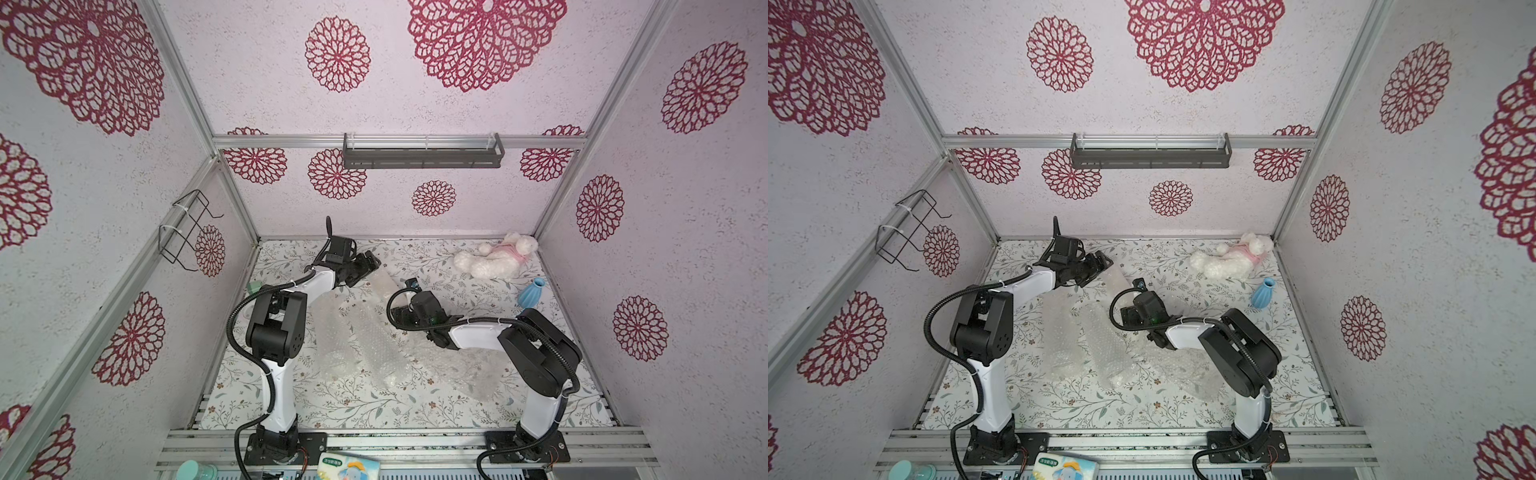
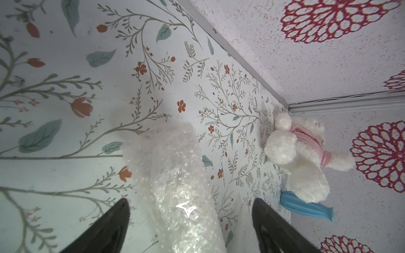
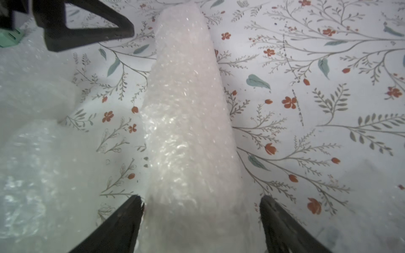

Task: Unwrap the vase from the bubble wrap
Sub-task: Unwrap the bubble wrap at the center of the board.

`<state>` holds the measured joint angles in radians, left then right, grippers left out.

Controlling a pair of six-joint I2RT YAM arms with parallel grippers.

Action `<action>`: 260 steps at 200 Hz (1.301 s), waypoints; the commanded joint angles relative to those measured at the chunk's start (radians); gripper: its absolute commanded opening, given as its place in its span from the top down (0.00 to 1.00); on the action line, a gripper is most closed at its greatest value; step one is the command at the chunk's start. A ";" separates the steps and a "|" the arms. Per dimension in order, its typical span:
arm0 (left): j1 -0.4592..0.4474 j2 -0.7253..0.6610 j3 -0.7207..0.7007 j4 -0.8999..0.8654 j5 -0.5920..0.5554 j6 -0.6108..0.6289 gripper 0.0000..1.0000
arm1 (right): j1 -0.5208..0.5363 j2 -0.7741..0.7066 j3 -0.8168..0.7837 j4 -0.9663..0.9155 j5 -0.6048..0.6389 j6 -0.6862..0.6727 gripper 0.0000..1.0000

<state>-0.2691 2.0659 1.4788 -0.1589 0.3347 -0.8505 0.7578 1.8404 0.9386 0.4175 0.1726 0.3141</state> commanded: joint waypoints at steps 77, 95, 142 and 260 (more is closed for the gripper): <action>0.002 0.005 0.055 -0.044 0.002 0.000 0.09 | 0.014 -0.088 0.000 -0.054 0.033 -0.293 0.13; 0.004 0.006 0.071 -0.063 0.002 0.007 0.08 | 0.016 -0.094 0.003 -0.093 0.047 -0.363 0.13; 0.003 0.019 0.083 -0.070 0.008 0.002 0.08 | 0.076 -0.060 0.042 -0.116 0.103 -0.492 0.13; 0.002 -0.013 0.080 -0.091 0.002 0.018 0.08 | 0.022 0.062 0.142 -0.177 0.142 -0.367 0.30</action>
<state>-0.2691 2.0674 1.5406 -0.2443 0.3355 -0.8391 0.8185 1.9053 1.0576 0.2695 0.3447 -0.1417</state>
